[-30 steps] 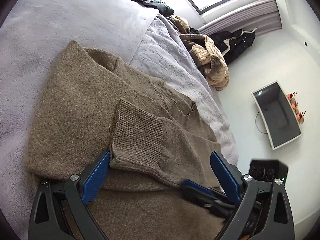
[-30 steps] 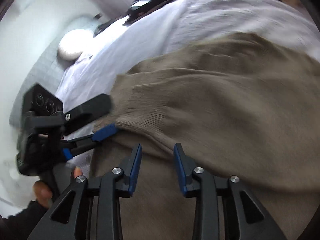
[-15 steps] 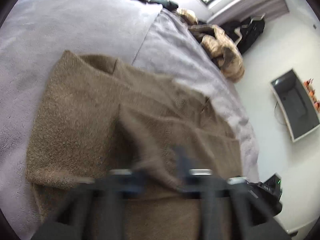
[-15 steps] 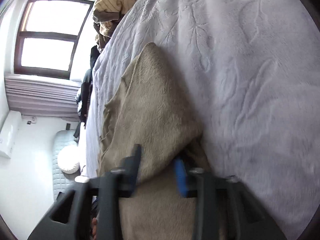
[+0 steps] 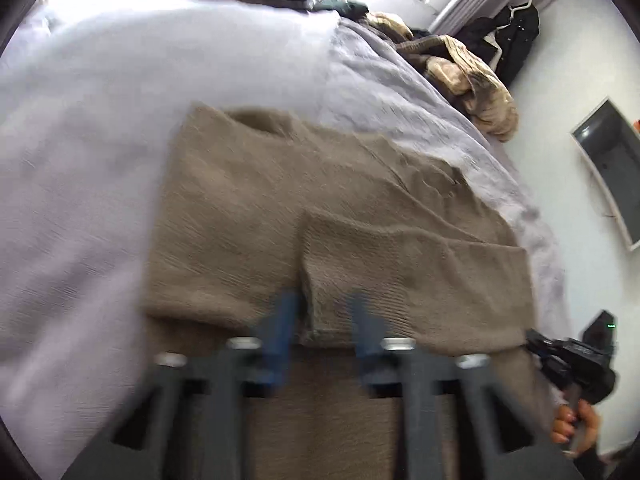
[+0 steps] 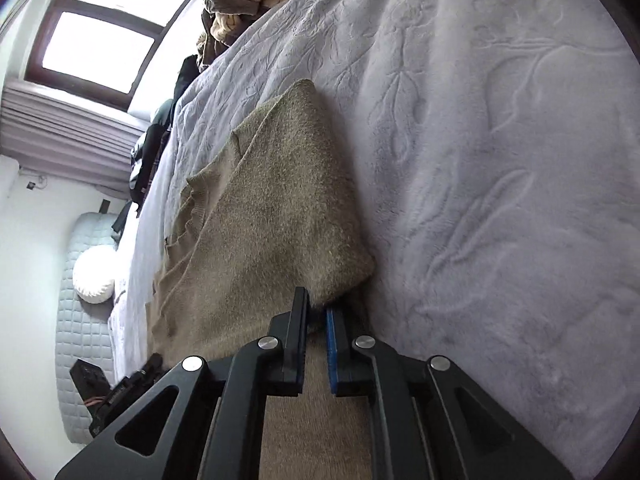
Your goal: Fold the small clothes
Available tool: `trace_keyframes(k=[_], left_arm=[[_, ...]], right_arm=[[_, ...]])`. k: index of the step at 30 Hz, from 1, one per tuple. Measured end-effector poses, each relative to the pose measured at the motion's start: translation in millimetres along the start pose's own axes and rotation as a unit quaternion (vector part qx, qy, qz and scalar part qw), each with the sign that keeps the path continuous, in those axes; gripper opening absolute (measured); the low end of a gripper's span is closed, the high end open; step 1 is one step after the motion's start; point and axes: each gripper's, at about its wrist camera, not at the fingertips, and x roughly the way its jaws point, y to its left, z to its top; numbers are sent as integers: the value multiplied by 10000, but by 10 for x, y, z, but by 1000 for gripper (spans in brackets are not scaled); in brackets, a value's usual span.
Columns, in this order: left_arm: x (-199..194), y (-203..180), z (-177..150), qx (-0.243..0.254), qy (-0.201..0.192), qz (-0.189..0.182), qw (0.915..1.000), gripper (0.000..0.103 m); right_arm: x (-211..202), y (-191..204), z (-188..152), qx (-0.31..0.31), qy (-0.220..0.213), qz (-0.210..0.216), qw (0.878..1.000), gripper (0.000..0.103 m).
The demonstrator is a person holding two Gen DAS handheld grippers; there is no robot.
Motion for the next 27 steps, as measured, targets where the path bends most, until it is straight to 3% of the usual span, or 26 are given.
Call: trace_keyframes(k=[2, 5, 8, 12, 15, 16, 19, 23, 27], left_arm=[[-171, -19, 9, 160, -341, 176, 9991, 96], [-268, -67, 56, 375, -453, 265, 9979, 96], [-219, -141, 104, 476, -438, 377, 9972, 96], [1, -215, 135, 741, -373, 1081, 9907, 96], [235, -141, 77, 1002, -147, 1874, 9770, 96], [261, -82, 57, 962, -55, 1914, 9768, 96], [177, 152, 46, 433, 53, 1483, 9880, 96], [48, 246, 48, 369, 77, 1654, 9855, 96], [-51, 213, -27, 467, 63, 1568, 9865, 96]], right_arm=[[-117, 12, -26, -168, -92, -121, 9997, 12], [-268, 12, -6, -286, -357, -309, 9985, 25], [-304, -18, 75, -188, -485, -302, 9982, 25], [-184, 164, 84, -656, -426, -669, 9947, 25], [7, 208, 52, -1050, -239, -1317, 9854, 25], [14, 203, 38, -1094, -268, -1334, 9846, 25], [-46, 209, 2, -1151, -301, -1360, 9835, 27], [-151, 231, -55, -1148, -256, -1424, 9828, 29], [-255, 250, -154, -1133, -268, -1404, 9832, 29]])
